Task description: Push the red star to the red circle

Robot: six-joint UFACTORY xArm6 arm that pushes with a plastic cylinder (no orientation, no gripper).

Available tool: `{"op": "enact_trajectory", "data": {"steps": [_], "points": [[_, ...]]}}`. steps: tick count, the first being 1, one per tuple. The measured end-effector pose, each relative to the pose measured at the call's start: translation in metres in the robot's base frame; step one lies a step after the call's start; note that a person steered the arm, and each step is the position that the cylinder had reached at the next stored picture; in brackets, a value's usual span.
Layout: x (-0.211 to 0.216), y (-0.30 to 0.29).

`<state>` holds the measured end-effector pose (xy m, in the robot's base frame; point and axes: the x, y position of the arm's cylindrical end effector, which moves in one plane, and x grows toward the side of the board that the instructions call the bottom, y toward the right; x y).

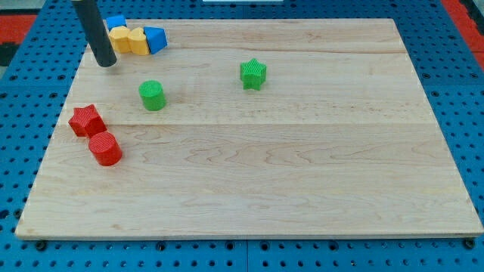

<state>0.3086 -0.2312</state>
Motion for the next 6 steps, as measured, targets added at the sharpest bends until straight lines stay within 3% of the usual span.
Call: {"op": "enact_trajectory", "data": {"steps": [2, 3, 4, 6], "points": [[0.0, 0.001], [0.041, 0.031], [0.102, 0.023], [0.12, -0.03]]}}
